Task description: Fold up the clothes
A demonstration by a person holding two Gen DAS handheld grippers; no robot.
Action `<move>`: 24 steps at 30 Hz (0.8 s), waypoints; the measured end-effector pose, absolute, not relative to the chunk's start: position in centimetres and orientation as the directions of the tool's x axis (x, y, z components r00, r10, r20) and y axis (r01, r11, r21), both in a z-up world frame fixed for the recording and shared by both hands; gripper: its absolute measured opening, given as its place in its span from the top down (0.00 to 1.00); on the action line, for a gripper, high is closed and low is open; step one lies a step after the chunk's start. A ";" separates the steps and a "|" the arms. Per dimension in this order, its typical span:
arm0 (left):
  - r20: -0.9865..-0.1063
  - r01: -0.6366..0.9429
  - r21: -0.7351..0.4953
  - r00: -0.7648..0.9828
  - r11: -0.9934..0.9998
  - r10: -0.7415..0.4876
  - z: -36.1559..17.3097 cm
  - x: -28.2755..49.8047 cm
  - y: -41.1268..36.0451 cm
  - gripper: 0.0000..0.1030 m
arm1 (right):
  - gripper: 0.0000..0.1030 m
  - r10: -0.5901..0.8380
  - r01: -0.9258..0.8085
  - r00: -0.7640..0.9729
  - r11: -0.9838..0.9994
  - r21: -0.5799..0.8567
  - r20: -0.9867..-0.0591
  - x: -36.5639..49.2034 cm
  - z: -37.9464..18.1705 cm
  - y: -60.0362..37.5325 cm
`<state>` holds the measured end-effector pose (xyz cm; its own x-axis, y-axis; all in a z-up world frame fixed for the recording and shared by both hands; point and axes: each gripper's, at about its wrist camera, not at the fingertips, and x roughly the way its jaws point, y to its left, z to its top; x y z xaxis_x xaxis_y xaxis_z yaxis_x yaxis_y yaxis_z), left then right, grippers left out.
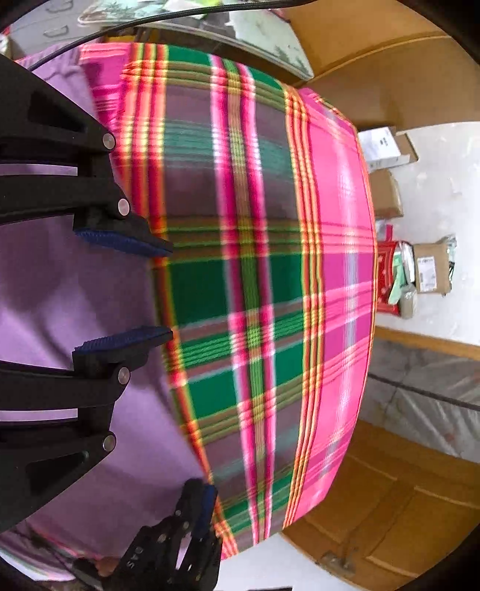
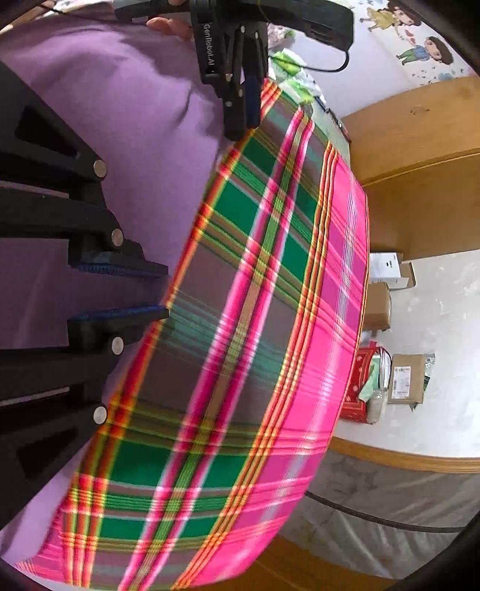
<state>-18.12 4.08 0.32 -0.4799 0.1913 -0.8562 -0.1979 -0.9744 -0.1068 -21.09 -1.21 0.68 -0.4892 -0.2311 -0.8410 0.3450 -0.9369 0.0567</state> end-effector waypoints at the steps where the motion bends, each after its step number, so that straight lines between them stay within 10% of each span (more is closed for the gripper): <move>1: -0.851 -0.197 -0.118 -0.484 -0.973 0.201 0.3 -18.3 3.8 0.61 | 0.86 -0.228 0.345 -0.493 -0.937 0.052 -0.840 -21.1 0.7 -1.2; 24: -0.876 -0.379 0.098 -0.472 -0.920 0.101 1.2 -17.6 -4.5 0.48 | 0.66 -0.256 0.478 -0.471 -0.878 -0.001 -0.844 -20.1 0.7 -2.8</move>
<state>-17.58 -4.49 1.19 -0.4721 0.1007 -0.8758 -0.3786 -0.9203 0.0982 -20.08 -2.81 0.73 -0.4713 -0.2558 -0.8440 0.4782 -0.8783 -0.0008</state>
